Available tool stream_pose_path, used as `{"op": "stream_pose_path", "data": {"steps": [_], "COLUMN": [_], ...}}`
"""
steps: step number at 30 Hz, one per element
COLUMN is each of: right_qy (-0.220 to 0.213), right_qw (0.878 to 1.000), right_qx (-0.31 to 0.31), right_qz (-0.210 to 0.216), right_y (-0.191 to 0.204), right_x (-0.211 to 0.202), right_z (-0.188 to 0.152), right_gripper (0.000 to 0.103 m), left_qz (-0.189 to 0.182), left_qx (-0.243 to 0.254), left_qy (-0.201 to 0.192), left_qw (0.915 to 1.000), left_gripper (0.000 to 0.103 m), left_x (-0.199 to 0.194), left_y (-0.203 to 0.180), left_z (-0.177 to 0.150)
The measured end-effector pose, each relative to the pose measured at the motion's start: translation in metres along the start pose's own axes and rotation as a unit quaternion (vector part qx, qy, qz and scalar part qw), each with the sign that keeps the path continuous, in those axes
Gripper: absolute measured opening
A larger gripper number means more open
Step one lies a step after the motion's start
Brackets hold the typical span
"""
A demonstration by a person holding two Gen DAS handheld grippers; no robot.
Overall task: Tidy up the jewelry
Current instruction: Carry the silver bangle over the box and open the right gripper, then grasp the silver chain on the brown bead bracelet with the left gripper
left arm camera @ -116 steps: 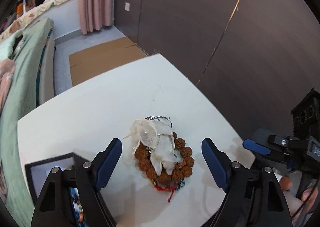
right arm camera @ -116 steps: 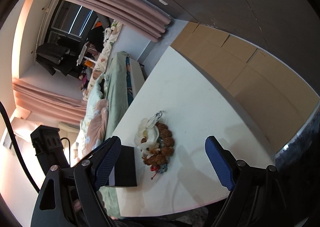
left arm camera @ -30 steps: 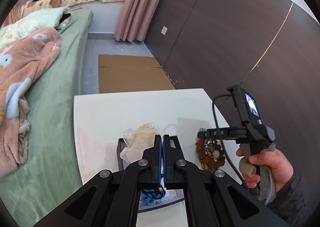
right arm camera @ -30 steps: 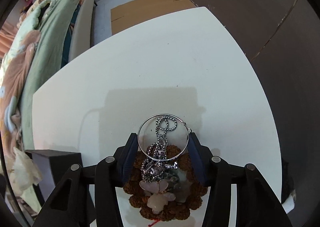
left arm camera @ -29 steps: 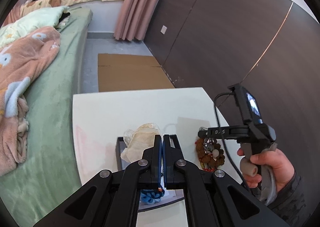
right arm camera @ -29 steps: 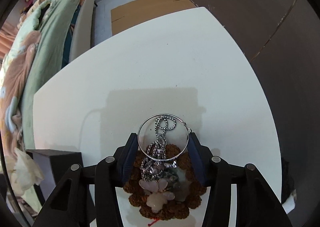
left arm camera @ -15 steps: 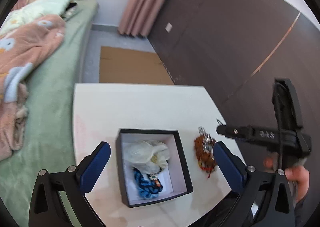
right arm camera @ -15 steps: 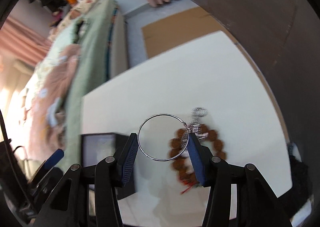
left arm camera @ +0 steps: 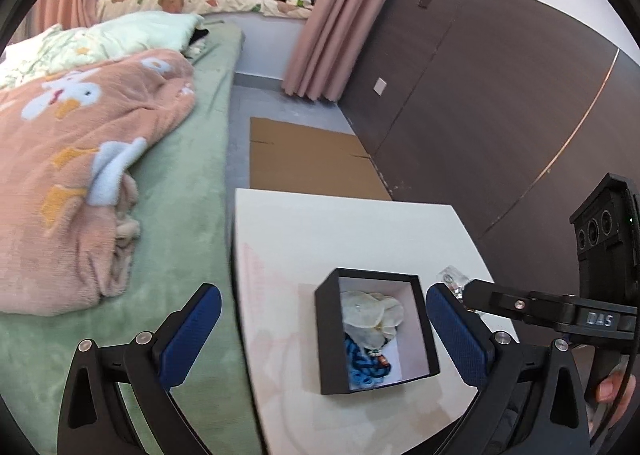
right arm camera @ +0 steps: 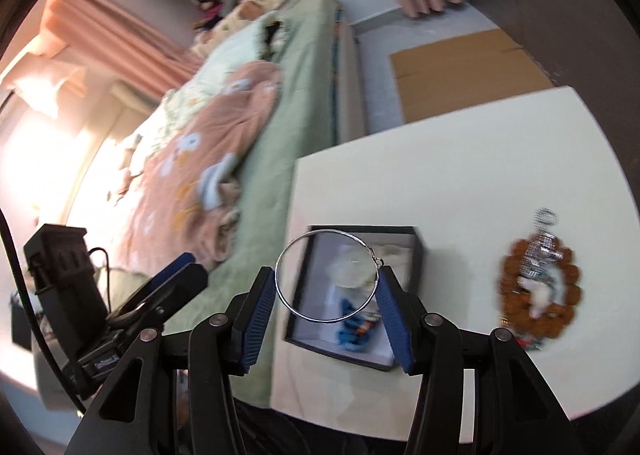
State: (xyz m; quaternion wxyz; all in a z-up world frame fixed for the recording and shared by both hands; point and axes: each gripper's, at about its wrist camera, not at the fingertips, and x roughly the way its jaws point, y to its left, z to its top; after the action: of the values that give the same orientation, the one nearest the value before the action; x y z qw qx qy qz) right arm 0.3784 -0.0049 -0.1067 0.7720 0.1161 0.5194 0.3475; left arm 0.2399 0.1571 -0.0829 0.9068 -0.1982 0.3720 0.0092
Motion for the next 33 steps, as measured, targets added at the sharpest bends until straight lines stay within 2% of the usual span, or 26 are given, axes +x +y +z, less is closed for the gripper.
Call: {"op": "stream_pose_path", "data": {"steps": [1, 2, 8, 13, 19, 28, 30, 33], "right_qy": [-0.005, -0.011, -0.026, -0.057, -0.093, -0.133, -0.136, -0.14], "right_qw": [1.0, 1.0, 0.999, 0.997, 0.992, 0.982, 0.981, 0.979], "right_qx": [0.004, 0.008, 0.028, 0.047, 0.078, 0.126, 0.133, 0.138], "right_qz": [-0.002, -0.005, -0.01, -0.007, -0.032, -0.04, -0.043, -0.043], "right_y": [-0.002, -0.004, -0.023, -0.041, -0.07, -0.113, -0.121, -0.129], "right_x": [0.002, 0.002, -0.015, -0.048, -0.086, -0.123, -0.127, -0.129], "right_z": [-0.001, -0.003, -0.019, -0.038, -0.056, -0.073, -0.077, -0.082], "right_gripper": [0.085, 0.086, 0.086, 0.086, 0.086, 0.086, 0.086, 0.086], "left_qz": [0.002, 0.004, -0.005, -0.013, -0.028, -0.053, -0.061, -0.067], "left_qx": [0.0, 0.0, 0.003, 0.014, 0.042, 0.092, 0.104, 0.12], "left_qy": [-0.004, -0.009, -0.017, -0.022, -0.017, 0.007, 0.013, 0.03], "left_qw": [1.0, 1.0, 0.9998, 0.9996, 0.9986, 0.9943, 0.9926, 0.9901], "left_gripper": [0.101, 0.101, 0.101, 0.101, 0.101, 0.101, 0.098, 0.087], "left_x": [-0.002, -0.005, -0.011, -0.012, -0.008, 0.01, 0.015, 0.024], "left_y": [0.001, 0.001, -0.003, -0.019, -0.048, -0.1, -0.111, -0.127], "left_z": [0.0, 0.0, -0.004, -0.009, -0.013, -0.021, -0.024, -0.027]}}
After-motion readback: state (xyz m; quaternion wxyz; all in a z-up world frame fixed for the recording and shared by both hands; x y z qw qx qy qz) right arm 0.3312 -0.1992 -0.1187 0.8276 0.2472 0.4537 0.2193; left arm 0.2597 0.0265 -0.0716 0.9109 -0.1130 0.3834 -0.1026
